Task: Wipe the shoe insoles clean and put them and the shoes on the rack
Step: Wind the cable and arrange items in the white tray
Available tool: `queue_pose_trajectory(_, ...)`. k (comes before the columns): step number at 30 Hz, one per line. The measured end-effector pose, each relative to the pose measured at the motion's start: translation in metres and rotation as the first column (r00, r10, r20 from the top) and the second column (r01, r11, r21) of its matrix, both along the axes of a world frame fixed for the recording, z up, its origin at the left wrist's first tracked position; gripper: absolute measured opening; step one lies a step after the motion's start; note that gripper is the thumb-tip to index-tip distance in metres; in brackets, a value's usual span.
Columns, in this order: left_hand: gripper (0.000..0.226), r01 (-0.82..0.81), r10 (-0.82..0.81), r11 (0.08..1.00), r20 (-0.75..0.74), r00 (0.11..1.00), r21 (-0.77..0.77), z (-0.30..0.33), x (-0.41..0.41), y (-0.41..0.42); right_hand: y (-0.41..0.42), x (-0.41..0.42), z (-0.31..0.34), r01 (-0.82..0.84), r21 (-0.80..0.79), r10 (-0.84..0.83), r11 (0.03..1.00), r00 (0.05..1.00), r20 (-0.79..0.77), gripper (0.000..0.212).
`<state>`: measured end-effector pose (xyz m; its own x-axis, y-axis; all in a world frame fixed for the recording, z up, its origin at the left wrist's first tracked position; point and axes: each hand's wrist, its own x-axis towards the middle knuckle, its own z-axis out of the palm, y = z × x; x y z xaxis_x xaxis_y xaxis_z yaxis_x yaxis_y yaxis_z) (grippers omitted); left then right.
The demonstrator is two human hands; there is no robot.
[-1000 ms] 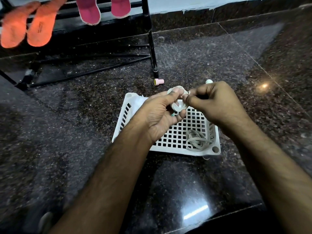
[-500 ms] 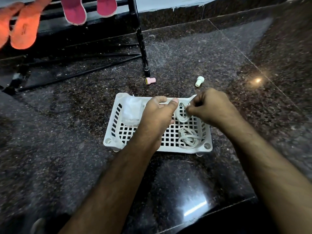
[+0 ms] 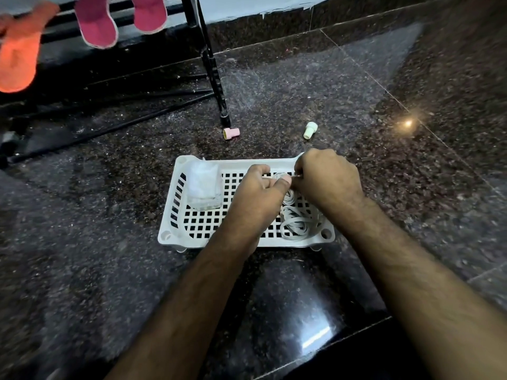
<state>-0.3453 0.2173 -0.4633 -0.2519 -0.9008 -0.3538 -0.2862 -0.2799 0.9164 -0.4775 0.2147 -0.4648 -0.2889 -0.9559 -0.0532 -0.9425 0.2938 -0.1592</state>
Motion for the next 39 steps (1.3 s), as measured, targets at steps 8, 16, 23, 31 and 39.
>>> queue_pose_trajectory(8, 0.037, -0.062, 0.064, 0.994, 0.019, 0.998, -0.094, 0.002, 0.002, -0.006, 0.000, 0.001, 0.011, 0.006, -0.164, -0.001, 0.986, 1.000, 0.030, 0.031)
queue_pose_trajectory(16, 0.027, -0.159, 0.162, 0.970, 0.002, 0.987, -0.184, 0.007, 0.011, -0.015, 0.001, 0.009, 0.017, 0.007, -0.219, 0.039, 0.976, 0.977, 0.208, 0.021)
queue_pose_trajectory(23, 0.024, -0.213, 0.223, 0.938, 0.003, 0.975, -0.272, 0.013, 0.025, -0.028, 0.001, 0.018, 0.012, -0.055, -0.204, 0.107, 0.977, 0.961, 0.254, 0.018)
queue_pose_trajectory(31, 0.025, -0.212, 0.251, 0.914, 0.072, 0.965, -0.346, 0.010, 0.029, -0.032, -0.001, 0.022, 0.003, -0.094, -0.187, 0.141, 0.978, 0.956, 0.257, 0.018)
queue_pose_trajectory(39, 0.024, -0.208, 0.265, 0.908, 0.113, 0.958, -0.364, 0.005, 0.034, -0.037, -0.002, 0.021, 0.003, -0.108, -0.148, 0.142, 0.983, 0.959, 0.247, 0.017)
